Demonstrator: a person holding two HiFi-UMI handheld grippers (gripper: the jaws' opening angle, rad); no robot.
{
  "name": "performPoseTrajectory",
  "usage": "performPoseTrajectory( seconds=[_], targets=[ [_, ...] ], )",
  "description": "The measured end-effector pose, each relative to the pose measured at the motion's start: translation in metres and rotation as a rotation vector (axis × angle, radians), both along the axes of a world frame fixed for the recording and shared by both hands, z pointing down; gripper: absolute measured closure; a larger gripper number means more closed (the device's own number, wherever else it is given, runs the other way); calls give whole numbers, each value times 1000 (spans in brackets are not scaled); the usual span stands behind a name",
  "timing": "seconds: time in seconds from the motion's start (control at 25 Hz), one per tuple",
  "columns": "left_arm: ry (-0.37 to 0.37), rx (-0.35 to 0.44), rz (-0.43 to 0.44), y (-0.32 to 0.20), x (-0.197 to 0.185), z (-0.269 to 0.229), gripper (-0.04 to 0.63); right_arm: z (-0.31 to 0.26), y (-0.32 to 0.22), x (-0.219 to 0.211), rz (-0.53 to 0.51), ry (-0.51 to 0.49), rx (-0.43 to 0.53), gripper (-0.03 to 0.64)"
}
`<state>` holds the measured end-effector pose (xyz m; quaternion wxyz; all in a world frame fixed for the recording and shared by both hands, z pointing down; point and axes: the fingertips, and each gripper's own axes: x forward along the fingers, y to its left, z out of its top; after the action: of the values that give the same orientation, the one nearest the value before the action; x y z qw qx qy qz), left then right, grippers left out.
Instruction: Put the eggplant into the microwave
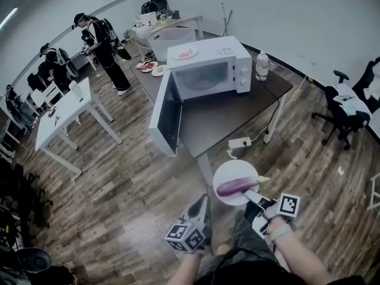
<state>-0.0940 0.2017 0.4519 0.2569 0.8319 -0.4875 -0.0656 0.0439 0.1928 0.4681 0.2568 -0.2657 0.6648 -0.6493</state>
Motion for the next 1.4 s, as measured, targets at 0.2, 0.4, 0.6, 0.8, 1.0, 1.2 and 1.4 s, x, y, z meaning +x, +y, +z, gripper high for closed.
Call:
performPoseTrajectory(
  seconds=[0.2,0.4,0.6,0.8,1.0,1.2,1.4],
  targets=[
    [-9,23,-20,-43,7,-4,595,-2,-42,-2,-34,9,14,598],
    [-15,23,-33,-90,15,-5,595,-7,-88,3,-51,-3,16,598],
    [-13,12,-58,-130,21,-1,595,-3,-130,14,-64,6,7,598],
    [-17,10,-77,-174,32,-3,595,-3,-174,20,-84,4,-2,598],
    [-19,0,-104,-209,38,-1,595,3,-212,24,-103,13,-23,598],
    [-27,-8,-143,-241,40,3,595,7,-249,26,-129,26,-34,598],
    [-25,-19,-177,-263,42,12,595,12,-279,24,-152,21,-45,598]
  ],
)
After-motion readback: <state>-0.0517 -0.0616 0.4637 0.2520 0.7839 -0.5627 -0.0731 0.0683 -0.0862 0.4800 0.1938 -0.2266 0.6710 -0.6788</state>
